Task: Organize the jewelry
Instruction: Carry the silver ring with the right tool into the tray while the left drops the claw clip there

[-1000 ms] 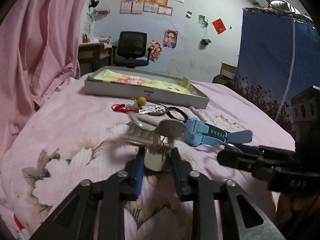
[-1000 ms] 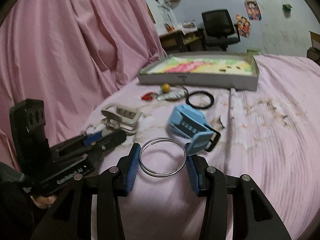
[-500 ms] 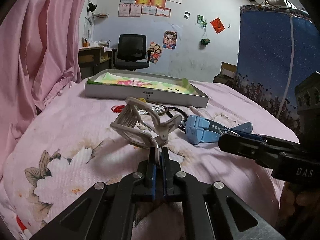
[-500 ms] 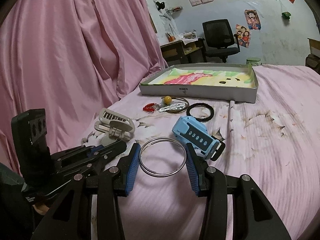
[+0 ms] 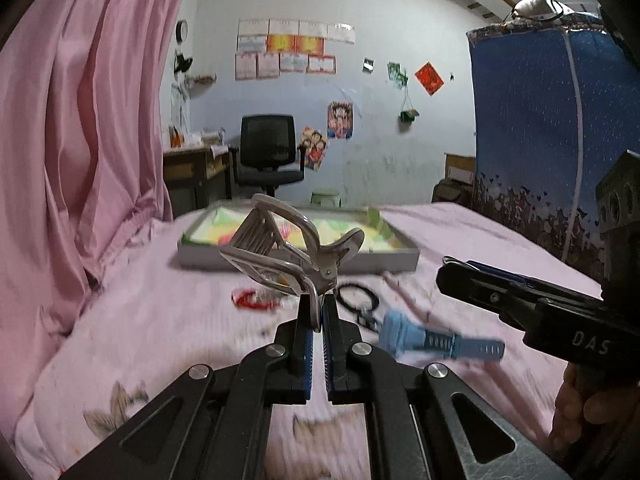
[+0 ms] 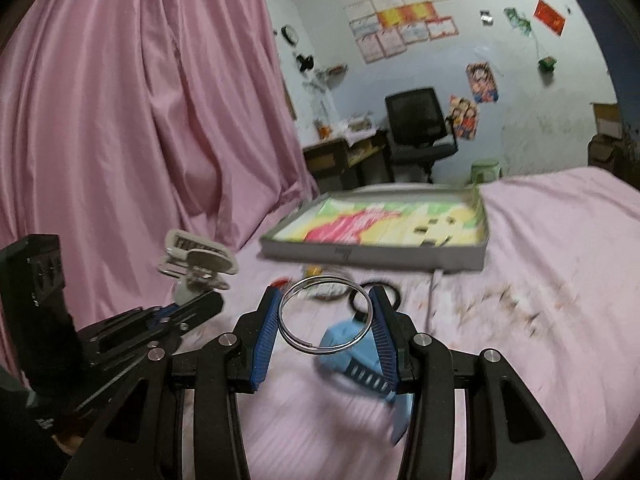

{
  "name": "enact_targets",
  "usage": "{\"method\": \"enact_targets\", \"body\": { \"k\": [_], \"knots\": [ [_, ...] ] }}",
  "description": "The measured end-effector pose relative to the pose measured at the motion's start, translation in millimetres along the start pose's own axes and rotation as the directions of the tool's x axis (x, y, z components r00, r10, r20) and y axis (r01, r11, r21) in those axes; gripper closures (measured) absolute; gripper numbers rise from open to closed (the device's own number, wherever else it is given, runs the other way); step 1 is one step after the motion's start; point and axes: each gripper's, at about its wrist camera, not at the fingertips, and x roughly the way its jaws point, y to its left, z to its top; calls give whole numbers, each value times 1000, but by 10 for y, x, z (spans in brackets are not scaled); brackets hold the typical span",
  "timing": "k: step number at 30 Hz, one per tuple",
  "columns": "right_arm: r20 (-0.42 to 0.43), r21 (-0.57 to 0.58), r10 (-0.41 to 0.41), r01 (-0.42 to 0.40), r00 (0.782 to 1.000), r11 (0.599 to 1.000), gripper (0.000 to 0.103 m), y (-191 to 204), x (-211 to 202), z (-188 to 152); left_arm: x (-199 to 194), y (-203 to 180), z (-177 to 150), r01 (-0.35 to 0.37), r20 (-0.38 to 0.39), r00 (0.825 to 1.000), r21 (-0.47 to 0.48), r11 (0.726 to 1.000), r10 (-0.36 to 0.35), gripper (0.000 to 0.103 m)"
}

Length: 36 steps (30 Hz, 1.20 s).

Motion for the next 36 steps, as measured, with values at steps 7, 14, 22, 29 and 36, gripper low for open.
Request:
{"method": "enact_targets", "body": {
  "k": [7, 14, 22, 29, 36],
  "knots": [
    [80, -8, -44, 44, 996, 999, 63, -72, 76, 263, 135, 60, 334, 13, 51, 999, -20, 1000, -12, 98],
    [123, -32, -79, 84, 989, 996, 63, -151, 284, 543, 446, 110, 580, 20, 75, 997, -34, 999, -17, 98],
    [135, -43, -128, 135, 983, 990, 63, -407, 777, 965, 1101, 214, 877, 48, 34, 998, -47, 998, -46, 98],
    [4, -1, -175, 175, 985, 985, 63, -747, 1347, 1074, 1813, 238, 983, 116, -120, 985, -68, 991, -123, 98],
    [-193, 14, -188, 194, 963, 981, 63, -941, 1772, 848, 2428, 227, 878, 121, -344, 928, -87, 989, -144, 98]
  ]
}}
